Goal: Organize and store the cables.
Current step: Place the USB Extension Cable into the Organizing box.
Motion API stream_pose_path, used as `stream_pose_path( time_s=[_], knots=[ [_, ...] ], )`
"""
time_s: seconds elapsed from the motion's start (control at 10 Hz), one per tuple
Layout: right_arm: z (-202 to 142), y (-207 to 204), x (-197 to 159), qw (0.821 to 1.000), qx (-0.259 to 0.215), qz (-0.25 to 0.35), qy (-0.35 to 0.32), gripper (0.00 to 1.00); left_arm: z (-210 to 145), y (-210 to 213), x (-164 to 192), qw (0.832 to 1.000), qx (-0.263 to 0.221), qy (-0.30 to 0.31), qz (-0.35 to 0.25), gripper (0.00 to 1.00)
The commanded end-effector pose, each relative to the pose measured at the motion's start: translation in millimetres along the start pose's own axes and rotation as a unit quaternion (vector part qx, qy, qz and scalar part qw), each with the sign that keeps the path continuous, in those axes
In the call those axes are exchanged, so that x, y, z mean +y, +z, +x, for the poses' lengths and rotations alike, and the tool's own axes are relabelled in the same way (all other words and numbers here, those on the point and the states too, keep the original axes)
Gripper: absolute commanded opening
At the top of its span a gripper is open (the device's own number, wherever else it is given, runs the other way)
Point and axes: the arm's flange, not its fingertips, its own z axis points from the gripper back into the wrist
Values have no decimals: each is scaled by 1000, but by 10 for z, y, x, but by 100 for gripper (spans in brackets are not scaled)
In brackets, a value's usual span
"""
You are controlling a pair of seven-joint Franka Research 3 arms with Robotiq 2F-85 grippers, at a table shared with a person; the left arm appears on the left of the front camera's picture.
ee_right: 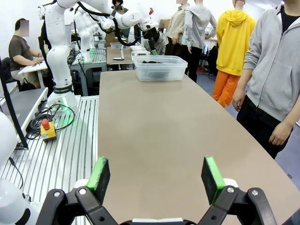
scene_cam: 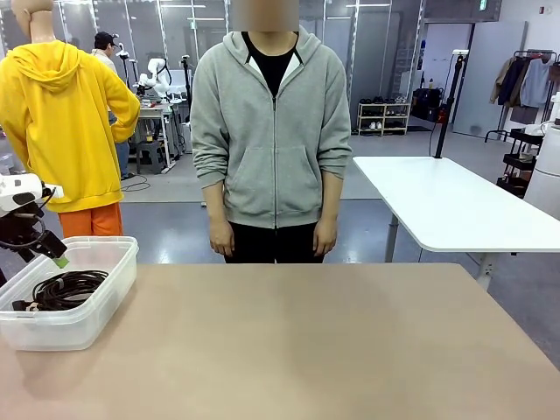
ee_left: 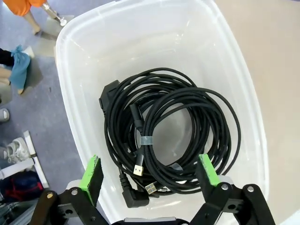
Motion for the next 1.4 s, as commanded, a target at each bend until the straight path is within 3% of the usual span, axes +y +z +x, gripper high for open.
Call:
stream_pose_path(
  time_s=[0.0, 1.3],
  knots=[
    [50, 0, 8, 1000, -4, -4, -7, 100, 26, -13, 56, 1000, 0, 0, 3, 100],
    [50, 0, 8, 1000, -4, -4, -7, 100, 26, -13, 56, 1000, 0, 0, 3, 100]
  ],
)
